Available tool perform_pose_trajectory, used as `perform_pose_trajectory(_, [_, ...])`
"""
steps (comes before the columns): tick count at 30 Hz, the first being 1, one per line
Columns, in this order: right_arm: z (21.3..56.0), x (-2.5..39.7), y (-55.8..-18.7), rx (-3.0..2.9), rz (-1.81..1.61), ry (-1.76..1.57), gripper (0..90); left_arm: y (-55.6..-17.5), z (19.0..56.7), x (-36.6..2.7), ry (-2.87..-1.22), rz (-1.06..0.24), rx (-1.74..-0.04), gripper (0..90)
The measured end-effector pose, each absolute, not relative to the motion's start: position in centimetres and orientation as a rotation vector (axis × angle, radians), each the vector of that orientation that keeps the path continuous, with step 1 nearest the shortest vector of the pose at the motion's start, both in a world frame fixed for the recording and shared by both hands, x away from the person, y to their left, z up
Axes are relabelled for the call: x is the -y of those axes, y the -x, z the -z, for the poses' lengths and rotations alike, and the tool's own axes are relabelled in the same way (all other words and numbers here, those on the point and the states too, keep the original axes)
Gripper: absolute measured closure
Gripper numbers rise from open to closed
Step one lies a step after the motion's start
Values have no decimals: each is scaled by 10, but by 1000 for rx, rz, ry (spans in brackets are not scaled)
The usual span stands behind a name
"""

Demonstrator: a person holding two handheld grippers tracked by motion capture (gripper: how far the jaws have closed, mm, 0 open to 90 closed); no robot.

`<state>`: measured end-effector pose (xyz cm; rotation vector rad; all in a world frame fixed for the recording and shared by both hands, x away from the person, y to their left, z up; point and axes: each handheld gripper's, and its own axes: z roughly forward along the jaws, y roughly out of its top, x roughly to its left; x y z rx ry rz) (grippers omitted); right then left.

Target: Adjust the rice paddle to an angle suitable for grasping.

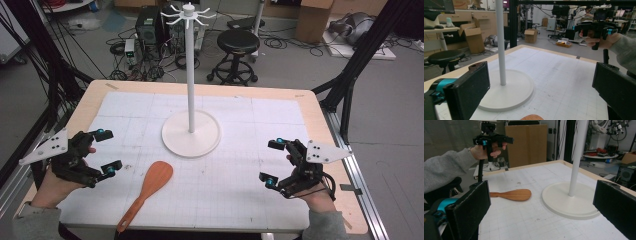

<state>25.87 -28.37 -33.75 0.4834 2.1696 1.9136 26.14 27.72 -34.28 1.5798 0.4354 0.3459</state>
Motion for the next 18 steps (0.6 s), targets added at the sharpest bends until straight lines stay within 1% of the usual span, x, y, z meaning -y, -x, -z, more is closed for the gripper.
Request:
perform_pose_trajectory(6, [338, 282, -260, -2181, -1914, -475, 1, -260, 345, -274, -1592, -330, -430, 17])
perform_pose_trajectory(8, [338, 282, -261, -2187, -1914, -478, 1, -260, 344, -273, -1562, -308, -406, 17])
perform_pose_trajectory(18, [338, 283, -262, -2186, -1918, -493, 1, -260, 344, -274, -1585, -351, -418, 18])
